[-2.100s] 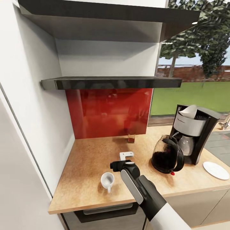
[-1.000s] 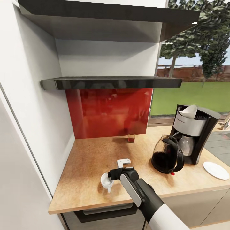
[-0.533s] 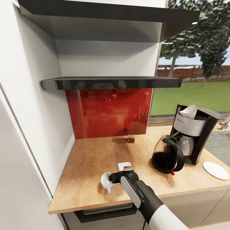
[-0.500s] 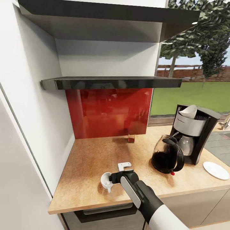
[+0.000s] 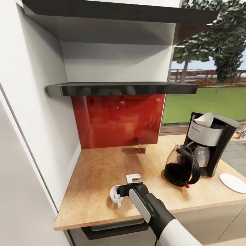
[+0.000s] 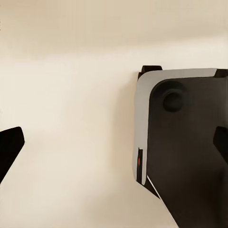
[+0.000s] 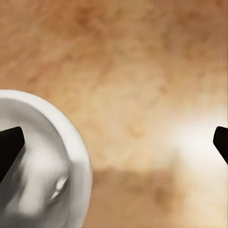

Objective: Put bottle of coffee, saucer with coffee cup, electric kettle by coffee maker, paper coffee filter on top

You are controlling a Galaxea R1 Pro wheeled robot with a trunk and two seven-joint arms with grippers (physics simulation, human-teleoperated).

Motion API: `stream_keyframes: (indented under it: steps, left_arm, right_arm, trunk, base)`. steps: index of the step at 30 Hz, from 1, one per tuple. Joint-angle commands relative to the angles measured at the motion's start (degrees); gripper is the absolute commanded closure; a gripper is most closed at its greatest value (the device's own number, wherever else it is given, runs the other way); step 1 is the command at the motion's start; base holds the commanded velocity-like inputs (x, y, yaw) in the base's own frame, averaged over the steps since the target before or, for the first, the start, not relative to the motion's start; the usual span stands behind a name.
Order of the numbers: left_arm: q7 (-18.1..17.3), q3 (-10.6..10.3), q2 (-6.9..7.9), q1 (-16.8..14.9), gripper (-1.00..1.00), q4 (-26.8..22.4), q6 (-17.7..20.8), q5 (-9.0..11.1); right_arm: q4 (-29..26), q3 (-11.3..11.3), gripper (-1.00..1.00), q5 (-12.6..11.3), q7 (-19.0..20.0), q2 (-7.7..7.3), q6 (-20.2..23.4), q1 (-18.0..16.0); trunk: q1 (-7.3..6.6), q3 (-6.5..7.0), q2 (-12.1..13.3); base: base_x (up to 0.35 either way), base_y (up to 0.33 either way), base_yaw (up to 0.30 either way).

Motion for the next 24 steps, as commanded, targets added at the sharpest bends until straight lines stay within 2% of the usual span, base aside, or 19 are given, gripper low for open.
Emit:
stream_keyframes:
  steps: [1,7,16,17,24]
  left_arm:
    - [-0.26,0.02,0.01,-0.05,-1.0,0.05,-0.15,0.26]
    - [-0.26,0.03,0.02,-0.05,-1.0,0.06,-0.15,0.26]
    - [-0.24,0.04,0.03,-0.05,-1.0,0.09,-0.15,0.26]
    - [-0.25,0.05,0.03,-0.05,-1.0,0.08,-0.15,0.26]
    - [-0.26,0.06,0.06,-0.05,-1.0,0.09,-0.15,0.26]
  right_arm:
    - [-0.06,0.13,-1.0,-0.6,-0.57,-0.02,0.09,-0.07]
    - [0.01,0.13,-1.0,-0.6,-0.57,-0.02,0.09,-0.07]
    - [3.3,0.13,-1.0,-0.77,-0.49,0.14,0.01,-0.07]
    - [3.36,0.13,1.0,-0.78,-0.49,0.15,0.0,-0.07]
    - [3.37,0.13,1.0,-0.78,-0.49,0.16,0.0,-0.07]
  trunk:
    - [0.04,-0.14,-0.13]
    - [0.04,-0.14,-0.13]
    - [0.04,-0.14,-0.13]
    - [0.04,-0.14,-0.13]
    - [0.04,-0.14,-0.13]
  base:
    - [0.003,0.007,0.0]
    - [0.001,0.002,0.0]
    - [0.0,0.0,0.0]
    - [0.0,0.0,0.0]
    - [0.0,0.0,0.0]
